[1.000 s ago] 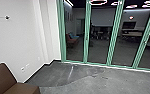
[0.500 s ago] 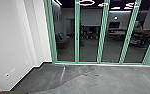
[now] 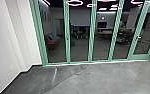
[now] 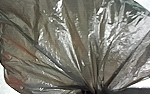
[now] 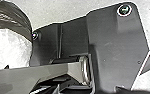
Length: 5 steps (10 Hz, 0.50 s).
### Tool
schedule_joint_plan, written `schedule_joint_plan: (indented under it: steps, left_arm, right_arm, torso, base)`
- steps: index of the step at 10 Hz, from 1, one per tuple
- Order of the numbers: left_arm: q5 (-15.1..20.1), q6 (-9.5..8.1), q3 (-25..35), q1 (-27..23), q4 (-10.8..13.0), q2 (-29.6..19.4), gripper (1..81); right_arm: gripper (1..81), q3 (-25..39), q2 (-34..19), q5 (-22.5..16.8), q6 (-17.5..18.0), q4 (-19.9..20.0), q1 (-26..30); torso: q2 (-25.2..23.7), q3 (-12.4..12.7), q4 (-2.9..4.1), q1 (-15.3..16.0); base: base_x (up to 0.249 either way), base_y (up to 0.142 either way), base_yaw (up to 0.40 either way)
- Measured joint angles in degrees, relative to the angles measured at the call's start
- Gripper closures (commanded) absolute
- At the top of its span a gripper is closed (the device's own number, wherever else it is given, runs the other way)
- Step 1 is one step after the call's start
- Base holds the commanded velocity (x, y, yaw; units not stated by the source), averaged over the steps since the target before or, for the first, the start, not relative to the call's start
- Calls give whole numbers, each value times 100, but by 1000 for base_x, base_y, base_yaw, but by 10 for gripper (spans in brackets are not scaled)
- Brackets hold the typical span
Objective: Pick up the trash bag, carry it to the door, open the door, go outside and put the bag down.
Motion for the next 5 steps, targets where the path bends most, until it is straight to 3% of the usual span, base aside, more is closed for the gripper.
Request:
schedule_joint_plan:
  steps: [5]
  left_arm:
    - [0,0,-5,0,2,15,811]
  right_arm:
    - [10,-118,80,-11,2,-9,0]
  torso:
    - [0,0,0,0]
  base:
    - [0,0,-300]
